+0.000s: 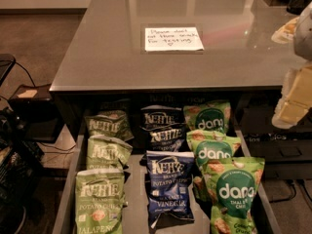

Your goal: Pick green rice chip bag from top drawer and place on counter

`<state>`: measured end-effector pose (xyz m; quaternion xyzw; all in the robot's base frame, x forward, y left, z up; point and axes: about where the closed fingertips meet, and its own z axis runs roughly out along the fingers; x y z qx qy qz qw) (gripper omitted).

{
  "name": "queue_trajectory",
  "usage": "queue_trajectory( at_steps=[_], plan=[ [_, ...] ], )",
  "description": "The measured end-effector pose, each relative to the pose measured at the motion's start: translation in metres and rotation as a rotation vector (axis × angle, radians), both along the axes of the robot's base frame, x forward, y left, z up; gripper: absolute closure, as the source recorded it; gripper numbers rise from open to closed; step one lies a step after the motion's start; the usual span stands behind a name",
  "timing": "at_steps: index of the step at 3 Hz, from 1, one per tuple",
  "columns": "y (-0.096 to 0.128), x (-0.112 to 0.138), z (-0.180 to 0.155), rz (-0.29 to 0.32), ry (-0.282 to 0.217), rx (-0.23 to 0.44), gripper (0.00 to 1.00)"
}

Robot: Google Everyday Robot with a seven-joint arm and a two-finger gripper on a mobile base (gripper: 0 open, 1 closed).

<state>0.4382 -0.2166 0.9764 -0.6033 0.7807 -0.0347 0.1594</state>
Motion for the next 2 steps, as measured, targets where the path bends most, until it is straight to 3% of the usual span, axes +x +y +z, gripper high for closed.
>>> queue_trajectory(
  at_steps=[2],
  plan=[
    [0.001, -0.002, -0.01, 0.021, -0.001, 0.013, 0.0]
  ],
)
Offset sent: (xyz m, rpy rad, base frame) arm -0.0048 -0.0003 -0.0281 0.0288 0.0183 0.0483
